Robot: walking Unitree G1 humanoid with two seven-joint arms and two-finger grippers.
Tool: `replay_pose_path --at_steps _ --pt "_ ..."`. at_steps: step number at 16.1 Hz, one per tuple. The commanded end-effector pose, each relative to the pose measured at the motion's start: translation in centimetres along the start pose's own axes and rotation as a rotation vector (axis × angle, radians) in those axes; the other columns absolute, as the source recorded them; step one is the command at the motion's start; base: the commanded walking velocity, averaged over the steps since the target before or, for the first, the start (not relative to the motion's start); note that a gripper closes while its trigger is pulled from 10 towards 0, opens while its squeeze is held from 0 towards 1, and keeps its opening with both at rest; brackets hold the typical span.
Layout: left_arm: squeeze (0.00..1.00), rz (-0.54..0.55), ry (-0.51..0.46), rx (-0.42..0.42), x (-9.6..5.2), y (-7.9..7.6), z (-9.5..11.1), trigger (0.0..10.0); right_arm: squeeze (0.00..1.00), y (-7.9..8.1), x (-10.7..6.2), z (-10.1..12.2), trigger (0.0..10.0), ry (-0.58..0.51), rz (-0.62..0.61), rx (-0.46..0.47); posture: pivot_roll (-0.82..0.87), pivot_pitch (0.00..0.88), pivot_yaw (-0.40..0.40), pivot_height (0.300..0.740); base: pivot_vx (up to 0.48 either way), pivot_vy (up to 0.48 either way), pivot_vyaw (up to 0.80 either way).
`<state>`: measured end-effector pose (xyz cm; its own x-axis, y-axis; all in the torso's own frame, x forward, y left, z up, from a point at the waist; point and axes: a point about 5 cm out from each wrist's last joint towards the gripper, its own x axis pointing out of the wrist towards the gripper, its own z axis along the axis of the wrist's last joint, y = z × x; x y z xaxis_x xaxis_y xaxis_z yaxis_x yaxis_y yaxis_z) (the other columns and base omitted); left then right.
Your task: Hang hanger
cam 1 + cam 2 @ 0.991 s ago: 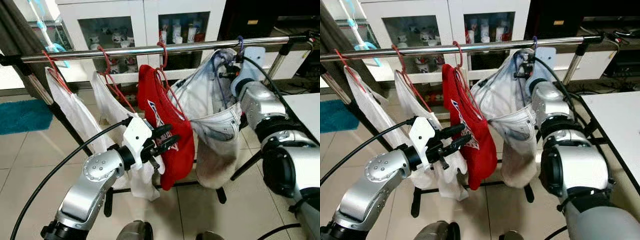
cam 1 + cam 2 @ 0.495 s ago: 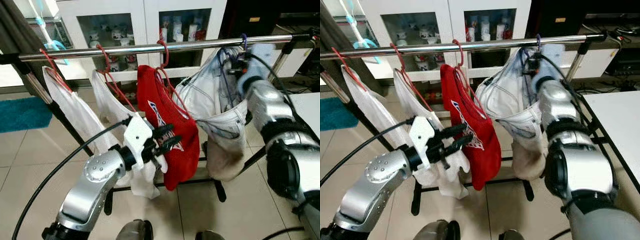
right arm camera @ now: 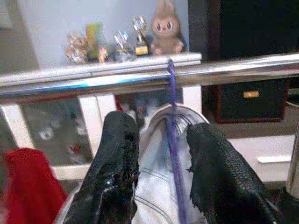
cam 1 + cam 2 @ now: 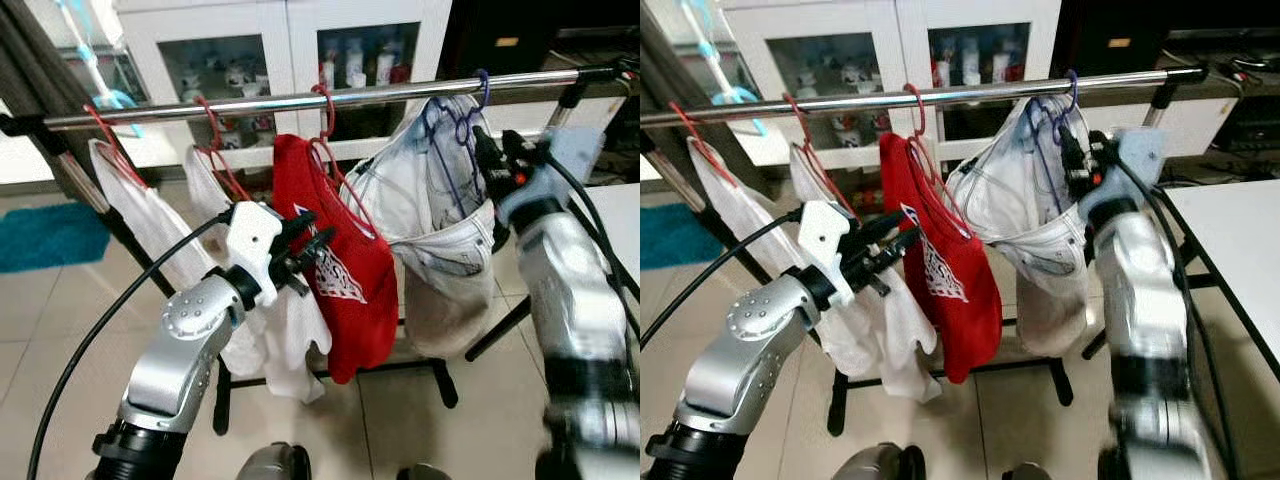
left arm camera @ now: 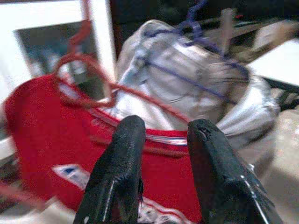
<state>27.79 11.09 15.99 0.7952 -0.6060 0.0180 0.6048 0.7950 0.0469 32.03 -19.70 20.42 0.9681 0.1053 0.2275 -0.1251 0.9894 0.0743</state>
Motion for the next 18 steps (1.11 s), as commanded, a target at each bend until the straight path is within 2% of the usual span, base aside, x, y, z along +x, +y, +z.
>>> replay_pose_path --at_steps 1,2,4,6,8,18 --pt "0.0 0.156 0.043 0.004 -0.5 1.2 -0.5 10.0 0.0 1.4 -2.6 -0.2 10.0 0.059 0.028 0.054 0.02 0.022 0.111 0.74 0.0 0.0 0.0" --pt "0.0 0.236 0.048 0.01 -0.9 1.5 -0.8 10.0 0.0 2.1 -4.8 -0.8 10.0 0.106 0.04 0.06 0.02 0.029 0.101 0.74 0.0 0.0 0.0" --pt "0.0 0.305 0.061 0.018 -2.0 1.4 -1.5 10.0 0.0 3.1 -7.4 -1.5 10.0 0.162 0.037 0.093 0.0 0.039 0.097 0.74 0.0 0.0 0.0" --pt "0.0 0.307 0.104 0.01 -3.2 0.7 -2.4 10.0 0.0 3.9 -9.3 -2.5 10.0 0.246 0.059 0.059 0.0 0.053 0.086 0.74 0.0 0.0 0.0" --pt "0.0 0.316 0.112 0.023 -3.9 0.1 -2.6 10.0 0.0 3.7 -10.7 -3.2 10.0 0.313 -0.002 0.082 0.01 0.055 0.07 0.74 0.0 0.0 0.0" --pt "0.0 0.316 0.112 0.023 -3.9 0.1 -2.6 10.0 0.0 3.7 -10.7 -3.2 10.0 0.313 -0.002 0.082 0.01 0.055 0.07 0.74 0.0 0.0 0.0"
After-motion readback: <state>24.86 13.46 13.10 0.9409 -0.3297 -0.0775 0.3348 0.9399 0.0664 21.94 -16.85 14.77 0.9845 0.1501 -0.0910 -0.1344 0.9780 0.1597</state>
